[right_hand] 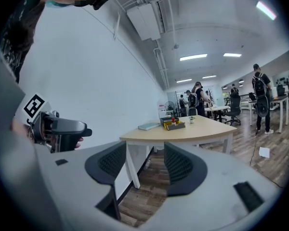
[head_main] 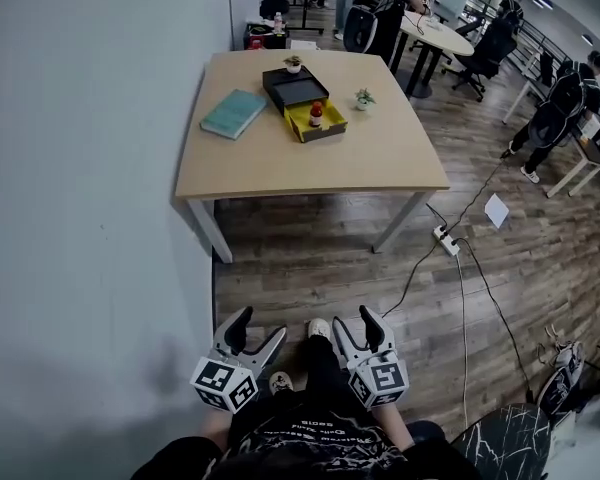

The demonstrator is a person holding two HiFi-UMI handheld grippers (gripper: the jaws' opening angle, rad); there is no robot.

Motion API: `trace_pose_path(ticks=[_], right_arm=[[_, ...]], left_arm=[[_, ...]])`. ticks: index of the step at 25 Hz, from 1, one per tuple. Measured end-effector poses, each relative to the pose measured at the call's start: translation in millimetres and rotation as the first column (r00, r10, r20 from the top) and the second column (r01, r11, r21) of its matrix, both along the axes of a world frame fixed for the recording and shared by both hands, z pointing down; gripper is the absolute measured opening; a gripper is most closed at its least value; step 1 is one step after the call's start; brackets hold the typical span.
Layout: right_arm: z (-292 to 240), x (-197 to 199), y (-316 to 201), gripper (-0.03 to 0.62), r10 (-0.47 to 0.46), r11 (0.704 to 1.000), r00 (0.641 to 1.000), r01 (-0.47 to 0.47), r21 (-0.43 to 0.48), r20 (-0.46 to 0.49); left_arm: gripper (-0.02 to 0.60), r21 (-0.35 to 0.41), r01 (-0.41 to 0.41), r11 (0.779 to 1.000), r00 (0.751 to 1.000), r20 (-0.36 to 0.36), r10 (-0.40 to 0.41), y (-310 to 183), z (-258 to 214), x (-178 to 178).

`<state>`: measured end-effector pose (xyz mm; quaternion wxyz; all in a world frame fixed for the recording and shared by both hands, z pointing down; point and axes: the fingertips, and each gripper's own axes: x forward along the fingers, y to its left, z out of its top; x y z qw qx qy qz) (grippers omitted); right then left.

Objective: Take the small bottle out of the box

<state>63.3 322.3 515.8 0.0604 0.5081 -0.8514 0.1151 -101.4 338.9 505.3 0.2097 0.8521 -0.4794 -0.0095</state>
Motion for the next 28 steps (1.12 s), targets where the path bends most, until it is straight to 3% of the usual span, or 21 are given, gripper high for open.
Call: trace_pose_path(ticks=[4, 16, 22, 28], right_arm=[[15, 2, -42, 0.258, -0.035, 0.999, 0.999, 0.035, 0.001, -0.010], [14, 14, -183, 0.258, -0.169, 0.986, 0.986, 0.169, 0.006, -0.006], [18, 41, -239, 0.258, -0.183, 0.983, 0.983, 0.183, 0.010, 0.007], [22, 55, -278, 0.258, -0.217, 0.976, 0.976, 0.217, 0.007, 0.006]], left_arm=[[0.290, -0.013, 0.053, 0.998, 0.998, 0.027, -0.053, -32, 16, 1], [0.288, -0.004, 0.142, 0.990, 0.984, 0.106, -0.140, -152, 11, 30], [0.288, -0.025, 0.174, 0.984, 0.983, 0.070, -0.172, -204, 14, 54], [0.288, -0.031, 0.216, 0.976, 0.974, 0.084, -0.212, -237, 19, 69]])
